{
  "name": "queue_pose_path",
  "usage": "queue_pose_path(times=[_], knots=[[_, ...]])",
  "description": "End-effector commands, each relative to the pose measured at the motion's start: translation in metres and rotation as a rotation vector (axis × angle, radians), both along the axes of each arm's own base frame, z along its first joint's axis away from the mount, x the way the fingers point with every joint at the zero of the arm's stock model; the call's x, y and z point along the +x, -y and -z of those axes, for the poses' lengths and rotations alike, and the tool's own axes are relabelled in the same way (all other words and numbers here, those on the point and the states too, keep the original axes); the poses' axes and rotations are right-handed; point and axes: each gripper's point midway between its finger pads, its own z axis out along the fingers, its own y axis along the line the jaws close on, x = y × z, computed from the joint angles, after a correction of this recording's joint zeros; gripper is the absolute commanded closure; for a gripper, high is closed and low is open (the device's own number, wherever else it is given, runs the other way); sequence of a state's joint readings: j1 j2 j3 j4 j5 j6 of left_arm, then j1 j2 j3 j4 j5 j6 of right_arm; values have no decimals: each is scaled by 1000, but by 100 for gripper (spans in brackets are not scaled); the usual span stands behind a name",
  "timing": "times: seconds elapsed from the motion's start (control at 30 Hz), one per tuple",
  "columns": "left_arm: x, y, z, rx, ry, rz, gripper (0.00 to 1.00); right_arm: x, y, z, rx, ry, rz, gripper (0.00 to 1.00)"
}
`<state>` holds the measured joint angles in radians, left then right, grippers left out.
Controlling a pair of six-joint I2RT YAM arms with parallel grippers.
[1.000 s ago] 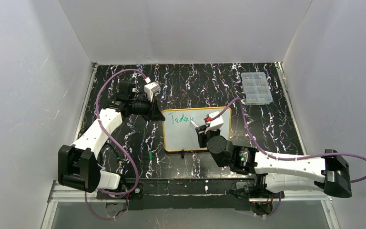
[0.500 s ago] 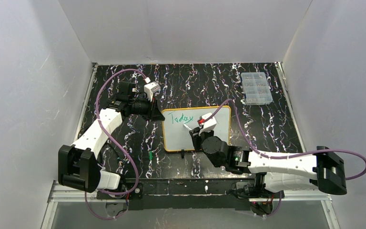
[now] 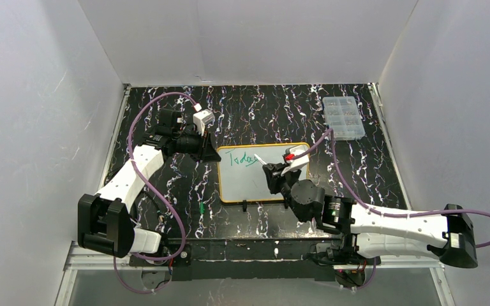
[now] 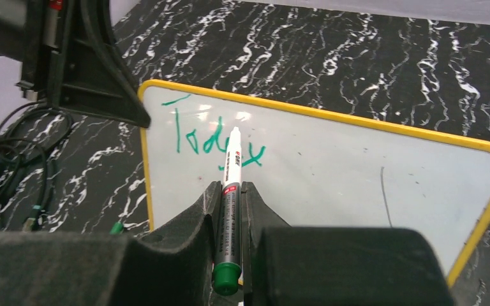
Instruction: Write a sentence on the whiteboard
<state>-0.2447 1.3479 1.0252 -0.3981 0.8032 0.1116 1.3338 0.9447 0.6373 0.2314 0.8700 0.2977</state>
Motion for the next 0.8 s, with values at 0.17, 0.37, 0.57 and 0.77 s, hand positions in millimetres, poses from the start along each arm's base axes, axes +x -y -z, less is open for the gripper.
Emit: queue_pose_path(times=[0.17,0.37,0.57,0.77], knots=[[1,-4,-11,0,59,-5,100,12,21,5,-54,18,130,99],[1,-4,-12,0,60,-5,100,14,17,6,-64,26,134,99],[1,-4,-13,-2,62,-4,100,16,16,8,-78,31,144,99],[1,-4,-12,-2,62,-4,100,16,16,12,-101,29,151,99]])
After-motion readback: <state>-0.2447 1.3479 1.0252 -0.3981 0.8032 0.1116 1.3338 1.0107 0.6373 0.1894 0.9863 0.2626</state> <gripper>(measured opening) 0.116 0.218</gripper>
